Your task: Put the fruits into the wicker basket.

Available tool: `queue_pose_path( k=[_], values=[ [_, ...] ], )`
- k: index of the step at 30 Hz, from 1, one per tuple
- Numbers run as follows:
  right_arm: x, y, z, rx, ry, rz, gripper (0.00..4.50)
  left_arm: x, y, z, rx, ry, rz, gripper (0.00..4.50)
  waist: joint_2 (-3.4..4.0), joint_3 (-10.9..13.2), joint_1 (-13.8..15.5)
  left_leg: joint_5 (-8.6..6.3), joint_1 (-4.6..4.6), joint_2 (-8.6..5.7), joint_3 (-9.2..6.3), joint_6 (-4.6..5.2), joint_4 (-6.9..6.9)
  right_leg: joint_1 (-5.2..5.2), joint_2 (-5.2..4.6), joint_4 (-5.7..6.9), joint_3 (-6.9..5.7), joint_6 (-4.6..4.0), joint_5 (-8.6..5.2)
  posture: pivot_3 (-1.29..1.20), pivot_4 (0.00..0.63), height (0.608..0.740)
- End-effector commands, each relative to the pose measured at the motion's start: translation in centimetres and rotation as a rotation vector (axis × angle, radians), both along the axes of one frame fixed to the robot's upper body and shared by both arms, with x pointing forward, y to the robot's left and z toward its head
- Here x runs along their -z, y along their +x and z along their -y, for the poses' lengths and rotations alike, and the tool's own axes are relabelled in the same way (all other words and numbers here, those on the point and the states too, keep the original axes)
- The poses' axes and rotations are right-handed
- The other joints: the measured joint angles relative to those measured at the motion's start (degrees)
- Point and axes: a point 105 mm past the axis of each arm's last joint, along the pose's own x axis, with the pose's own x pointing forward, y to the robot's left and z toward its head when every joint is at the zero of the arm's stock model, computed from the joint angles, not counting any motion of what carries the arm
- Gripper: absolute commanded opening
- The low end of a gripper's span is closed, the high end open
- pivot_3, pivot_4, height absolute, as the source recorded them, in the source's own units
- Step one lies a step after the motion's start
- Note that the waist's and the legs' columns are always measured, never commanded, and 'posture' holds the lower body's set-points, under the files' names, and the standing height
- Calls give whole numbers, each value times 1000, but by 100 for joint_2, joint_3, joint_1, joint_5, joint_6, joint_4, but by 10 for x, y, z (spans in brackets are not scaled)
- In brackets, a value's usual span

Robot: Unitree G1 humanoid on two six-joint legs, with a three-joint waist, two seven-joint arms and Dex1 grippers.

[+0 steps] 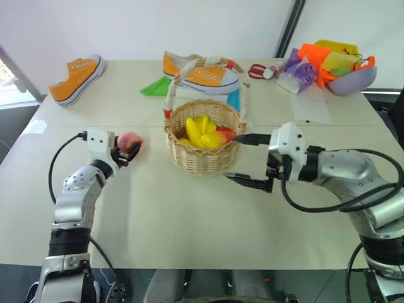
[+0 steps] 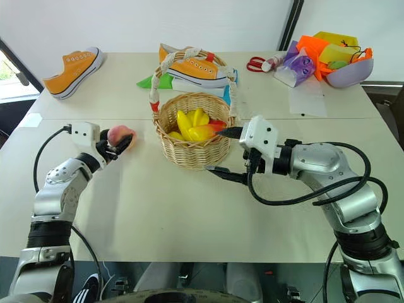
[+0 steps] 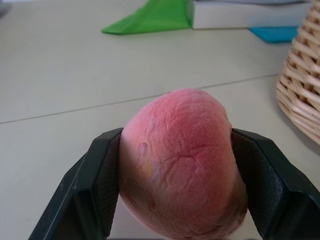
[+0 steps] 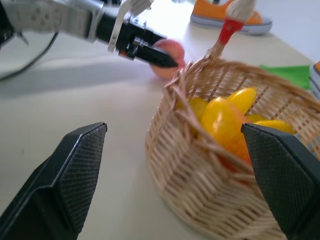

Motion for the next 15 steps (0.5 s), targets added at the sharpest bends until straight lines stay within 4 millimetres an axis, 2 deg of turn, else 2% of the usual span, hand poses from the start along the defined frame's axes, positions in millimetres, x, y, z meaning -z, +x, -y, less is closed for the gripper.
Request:
queue_pose_path(
  k=[1, 6, 8, 12, 15],
  values=[
    [-18, 3, 11, 31, 78, 12, 4500, -37, -24, 2, 125, -10, 118, 2978, 0, 0, -1, 0, 0, 0, 0, 0, -1, 1, -1, -1, 0, 0, 0, 0, 150, 740],
    [-20, 3, 22, 50, 117, -25, 4500, -69, -81, 37, 528, -75, 198, 2978, 3, 1, -4, -1, 0, 3, 0, 1, -3, 0, -1, -2, 1, -2, -1, 0, 150, 740],
    [-21, 2, 26, 49, 133, -45, 4500, -80, -90, 42, 591, -139, 206, 2978, 3, 1, 15, -1, 0, 4, 0, 1, -1, 2, -1, -3, 1, -4, -2, 0, 150, 740],
    [-18, 1, 33, 64, 126, -60, 4500, -102, -88, 91, 710, -151, 254, 2978, 2, 1, 38, -1, 0, 0, -2, 3, 4, 8, -3, -5, -1, -4, -2, 0, 150, 740],
    [-20, 3, 33, 87, 134, -41, 4500, -104, -67, 120, 650, -159, 274, 2978, 1, 0, 21, -2, 1, -7, -1, 6, 9, 16, -5, -6, -1, 0, 0, 0, 150, 740]
  ],
)
